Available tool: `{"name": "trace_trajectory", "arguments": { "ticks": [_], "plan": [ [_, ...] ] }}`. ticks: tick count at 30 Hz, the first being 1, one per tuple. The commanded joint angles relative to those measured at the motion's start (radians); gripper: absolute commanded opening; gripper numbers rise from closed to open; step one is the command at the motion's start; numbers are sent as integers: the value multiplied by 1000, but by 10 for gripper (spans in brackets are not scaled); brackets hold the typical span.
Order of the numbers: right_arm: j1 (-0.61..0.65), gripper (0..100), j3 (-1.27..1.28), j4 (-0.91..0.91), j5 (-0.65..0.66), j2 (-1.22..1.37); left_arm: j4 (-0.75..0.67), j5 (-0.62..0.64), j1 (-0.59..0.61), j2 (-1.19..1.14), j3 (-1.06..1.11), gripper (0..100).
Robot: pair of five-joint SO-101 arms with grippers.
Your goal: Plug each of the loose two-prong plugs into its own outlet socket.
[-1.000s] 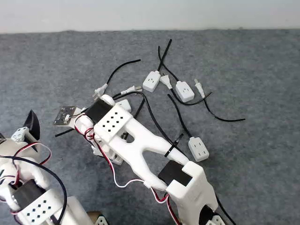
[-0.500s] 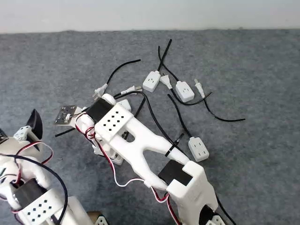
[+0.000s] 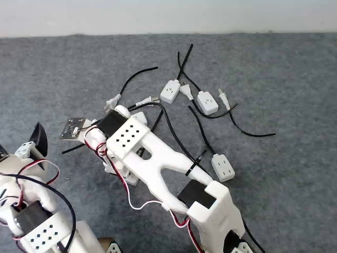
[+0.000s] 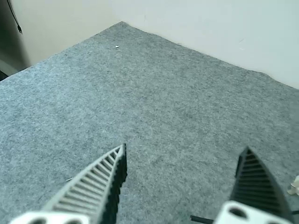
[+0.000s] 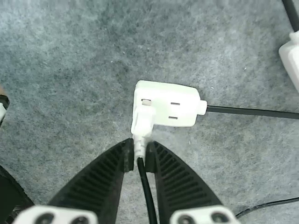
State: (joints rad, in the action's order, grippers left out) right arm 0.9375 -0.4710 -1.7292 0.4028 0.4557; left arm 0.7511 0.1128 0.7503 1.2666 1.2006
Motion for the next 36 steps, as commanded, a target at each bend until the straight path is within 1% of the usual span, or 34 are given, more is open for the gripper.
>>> {"name": "trace_trajectory", "arguments": {
  "ticks": [1,11,20,36],
  "plan": [
    [-16,9,-17,12,21,-7,9,11,-5,9,-36,365],
    [-16,9,-11,10,21,-1,9,11,-5,9,-36,366],
    [-16,9,-17,28,21,102,9,11,-5,9,-36,366],
    [-13,9,-17,65,15,108,-5,9,0,9,-33,366]
  ]
}}
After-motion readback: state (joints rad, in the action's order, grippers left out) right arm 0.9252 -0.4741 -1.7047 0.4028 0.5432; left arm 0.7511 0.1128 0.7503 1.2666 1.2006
